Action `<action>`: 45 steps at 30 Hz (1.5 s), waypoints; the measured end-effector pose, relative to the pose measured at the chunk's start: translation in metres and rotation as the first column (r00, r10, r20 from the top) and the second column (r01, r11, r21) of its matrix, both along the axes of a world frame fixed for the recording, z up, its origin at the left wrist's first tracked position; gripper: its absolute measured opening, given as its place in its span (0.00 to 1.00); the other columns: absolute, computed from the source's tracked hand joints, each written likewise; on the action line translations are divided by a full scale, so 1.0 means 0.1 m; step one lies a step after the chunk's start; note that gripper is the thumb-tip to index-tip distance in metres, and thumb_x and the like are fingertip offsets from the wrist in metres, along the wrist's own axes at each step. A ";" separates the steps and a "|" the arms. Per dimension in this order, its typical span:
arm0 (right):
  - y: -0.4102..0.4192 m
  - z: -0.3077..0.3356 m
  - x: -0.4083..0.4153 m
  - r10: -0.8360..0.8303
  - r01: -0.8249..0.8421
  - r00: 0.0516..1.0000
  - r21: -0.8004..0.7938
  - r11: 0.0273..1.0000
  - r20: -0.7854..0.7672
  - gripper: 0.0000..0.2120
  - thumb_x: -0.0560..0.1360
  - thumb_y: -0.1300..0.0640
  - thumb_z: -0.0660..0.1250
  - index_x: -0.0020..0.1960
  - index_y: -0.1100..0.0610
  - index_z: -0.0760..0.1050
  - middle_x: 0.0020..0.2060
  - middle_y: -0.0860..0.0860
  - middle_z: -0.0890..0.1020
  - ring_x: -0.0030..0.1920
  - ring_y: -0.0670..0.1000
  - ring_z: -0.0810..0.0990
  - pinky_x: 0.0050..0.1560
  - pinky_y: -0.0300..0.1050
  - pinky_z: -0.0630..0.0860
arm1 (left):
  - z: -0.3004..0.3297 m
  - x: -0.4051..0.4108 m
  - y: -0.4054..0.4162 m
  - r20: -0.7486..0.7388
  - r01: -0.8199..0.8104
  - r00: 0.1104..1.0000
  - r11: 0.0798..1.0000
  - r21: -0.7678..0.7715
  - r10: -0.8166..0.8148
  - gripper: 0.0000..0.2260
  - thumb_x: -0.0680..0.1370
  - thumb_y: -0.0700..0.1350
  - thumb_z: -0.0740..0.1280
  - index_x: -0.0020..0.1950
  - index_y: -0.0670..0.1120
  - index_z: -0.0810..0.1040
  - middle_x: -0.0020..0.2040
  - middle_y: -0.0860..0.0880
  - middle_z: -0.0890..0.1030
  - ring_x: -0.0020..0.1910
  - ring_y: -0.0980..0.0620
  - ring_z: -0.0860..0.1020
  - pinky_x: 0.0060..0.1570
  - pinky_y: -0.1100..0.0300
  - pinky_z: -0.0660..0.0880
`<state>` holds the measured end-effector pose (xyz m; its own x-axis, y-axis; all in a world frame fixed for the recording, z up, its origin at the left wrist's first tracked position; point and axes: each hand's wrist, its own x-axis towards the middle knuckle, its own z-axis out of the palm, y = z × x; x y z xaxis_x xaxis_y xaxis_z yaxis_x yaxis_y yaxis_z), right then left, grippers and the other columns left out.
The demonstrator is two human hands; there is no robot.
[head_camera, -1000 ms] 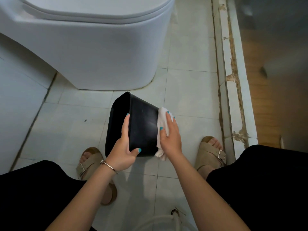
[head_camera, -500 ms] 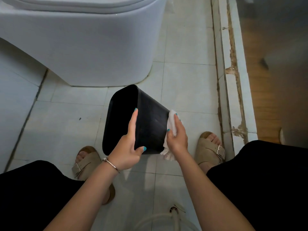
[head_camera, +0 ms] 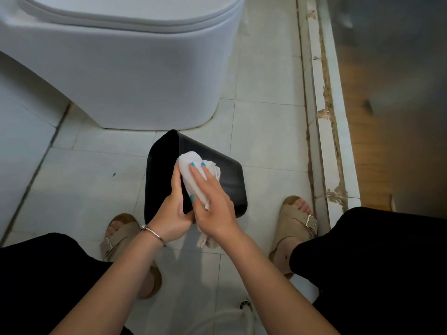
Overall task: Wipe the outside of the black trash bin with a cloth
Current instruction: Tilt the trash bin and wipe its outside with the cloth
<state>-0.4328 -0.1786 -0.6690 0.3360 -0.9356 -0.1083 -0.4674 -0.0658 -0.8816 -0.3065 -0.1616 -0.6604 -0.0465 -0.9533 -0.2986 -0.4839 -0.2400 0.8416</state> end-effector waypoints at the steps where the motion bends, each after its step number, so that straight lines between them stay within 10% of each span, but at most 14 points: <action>1: 0.01 -0.01 -0.01 0.009 -0.009 1.000 -0.010 1.000 0.007 0.34 0.76 0.63 0.60 0.73 0.33 0.57 0.76 0.37 0.57 0.74 0.43 0.59 0.67 0.34 0.60 | -0.01 0.00 0.01 -0.008 0.004 1.000 1.000 0.003 -0.004 0.50 0.73 0.34 0.71 0.77 0.50 0.33 0.61 0.73 0.59 0.51 0.80 0.69 0.51 0.80 0.67; 11: 0.04 -0.27 -0.07 -0.029 0.026 0.999 -0.176 0.984 -0.014 0.33 0.76 0.62 0.61 0.73 0.34 0.60 0.74 0.34 0.56 0.70 0.29 0.52 0.65 0.25 0.57 | 0.00 0.03 0.03 0.030 -0.039 0.999 0.999 0.012 0.038 0.49 0.73 0.32 0.67 0.76 0.54 0.33 0.63 0.66 0.60 0.56 0.61 0.71 0.49 0.79 0.67; 19: -0.07 -0.67 -0.26 -0.131 0.123 0.990 -0.151 0.981 -0.046 0.29 0.75 0.62 0.60 0.72 0.39 0.66 0.75 0.40 0.62 0.74 0.38 0.58 0.69 0.37 0.64 | -0.06 0.19 0.09 -0.043 -0.094 0.994 0.992 0.089 0.098 0.50 0.73 0.29 0.67 0.76 0.60 0.35 0.71 0.65 0.58 0.62 0.74 0.66 0.58 0.76 0.67; 25: -0.21 -0.89 -0.49 -0.190 0.183 0.970 -0.056 0.981 -0.152 0.32 0.76 0.62 0.61 0.71 0.33 0.59 0.74 0.40 0.62 0.73 0.40 0.59 0.63 0.21 0.54 | -0.01 0.17 0.10 -0.056 -0.129 0.989 0.985 0.115 0.136 0.50 0.74 0.31 0.67 0.75 0.62 0.35 0.71 0.62 0.55 0.67 0.64 0.62 0.64 0.66 0.63; 35: -0.29 -0.88 -0.50 -0.277 0.322 0.921 0.133 0.937 -0.275 0.32 0.77 0.63 0.60 0.75 0.38 0.59 0.77 0.42 0.58 0.70 0.52 0.67 0.54 0.41 0.68 | -0.04 0.20 0.10 -0.050 -0.150 0.986 0.978 0.142 0.159 0.50 0.74 0.29 0.67 0.74 0.63 0.34 0.68 0.61 0.56 0.61 0.69 0.65 0.60 0.72 0.65; 39: -0.07 -0.69 -0.27 -0.282 0.291 0.945 0.031 0.956 -0.166 0.33 0.76 0.64 0.60 0.75 0.39 0.59 0.76 0.43 0.59 0.72 0.52 0.65 0.62 0.42 0.70 | -0.08 0.19 0.08 -0.055 -0.144 0.987 0.982 0.119 0.151 0.51 0.74 0.29 0.67 0.75 0.63 0.35 0.69 0.61 0.57 0.57 0.77 0.66 0.50 0.82 0.66; 45: 0.20 -0.43 0.06 -0.130 0.120 0.989 -0.124 0.985 -0.076 0.34 0.73 0.62 0.61 0.73 0.36 0.61 0.76 0.38 0.58 0.70 0.52 0.67 0.64 0.38 0.64 | -0.06 0.20 0.08 -0.048 -0.110 0.992 0.989 0.094 0.115 0.51 0.73 0.29 0.67 0.76 0.59 0.34 0.74 0.58 0.56 0.60 0.73 0.67 0.60 0.69 0.67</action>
